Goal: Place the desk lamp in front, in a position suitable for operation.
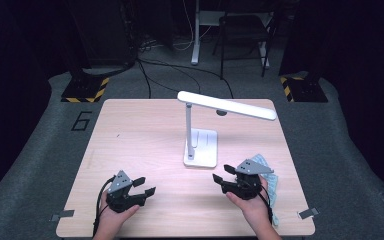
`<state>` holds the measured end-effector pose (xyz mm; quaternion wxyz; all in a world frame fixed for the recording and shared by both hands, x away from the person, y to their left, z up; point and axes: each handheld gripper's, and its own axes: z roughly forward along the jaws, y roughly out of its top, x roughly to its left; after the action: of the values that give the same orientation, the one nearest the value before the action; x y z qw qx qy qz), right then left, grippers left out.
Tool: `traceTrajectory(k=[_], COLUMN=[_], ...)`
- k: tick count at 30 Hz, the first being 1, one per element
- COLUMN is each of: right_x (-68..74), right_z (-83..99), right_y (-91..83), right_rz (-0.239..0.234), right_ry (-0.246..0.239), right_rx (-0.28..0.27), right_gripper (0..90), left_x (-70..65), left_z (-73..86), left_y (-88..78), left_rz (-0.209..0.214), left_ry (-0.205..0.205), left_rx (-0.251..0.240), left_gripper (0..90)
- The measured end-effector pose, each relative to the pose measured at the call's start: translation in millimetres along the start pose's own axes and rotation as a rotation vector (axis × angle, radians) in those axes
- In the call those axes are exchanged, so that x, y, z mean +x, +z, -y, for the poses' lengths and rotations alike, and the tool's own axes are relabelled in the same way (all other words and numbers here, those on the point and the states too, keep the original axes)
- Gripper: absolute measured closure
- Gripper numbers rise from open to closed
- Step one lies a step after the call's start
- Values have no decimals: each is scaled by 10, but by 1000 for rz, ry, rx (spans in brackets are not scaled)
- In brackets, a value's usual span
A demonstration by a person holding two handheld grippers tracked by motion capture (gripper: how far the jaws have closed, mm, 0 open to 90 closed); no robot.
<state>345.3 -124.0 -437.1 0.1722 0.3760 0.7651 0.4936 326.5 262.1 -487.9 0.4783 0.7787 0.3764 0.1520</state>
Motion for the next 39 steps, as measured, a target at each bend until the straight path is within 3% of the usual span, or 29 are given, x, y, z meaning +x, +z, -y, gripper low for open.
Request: traceTrajectory(k=[10, 13, 17, 19, 20, 22, 25, 27, 33, 34, 36, 39], right_x=[5, -8, 0, -3, -10, -26, -59, -74, -87, -96, -93, -99], right_z=[-227, -309, -366, -384, -393, -408, -430, -454, -516, -534, -545, -571], right_y=[219, 331, 456, 511, 537, 587, 648, 675, 727, 754, 776, 812], right_rz=[15, 12, 21, 32, 36, 34, 35, 41, 76, 58, 78, 81], right_ry=[-54, -89, -78, -98, -102, -101, -88, -79, -102, -92, -103, -94], right_rx=[14, 22, 25, 24, 25, 25, 26, 31, 9, 4, 1, 3], right_gripper=[465, 498, 514, 505, 501, 494, 495, 502, 497, 523, 521, 530], left_x=[12, 18, 31, 26, -3, 28, 2, 31, 27, 26, 10, 34], left_z=[-1, -1, -3, 3, 11, 4, 10, 1, 2, 4, 9, 5], left_y=[5, -3, -11, -6, 1, -3, 4, -1, 0, 1, 4, 1], left_rz=[-3, 6, 8, 2, 7, 2, 7, 2, 4, 5, 6, 2], left_ry=[13, -1, 8, 2, -45, -3, -41, 6, -3, -9, -34, -6], left_rx=[-5, 1, 4, -7, -14, -8, -12, -6, -7, -9, -13, -10], left_gripper=[414, 414, 414, 414, 414, 414, 414, 414, 414, 414, 413, 413])
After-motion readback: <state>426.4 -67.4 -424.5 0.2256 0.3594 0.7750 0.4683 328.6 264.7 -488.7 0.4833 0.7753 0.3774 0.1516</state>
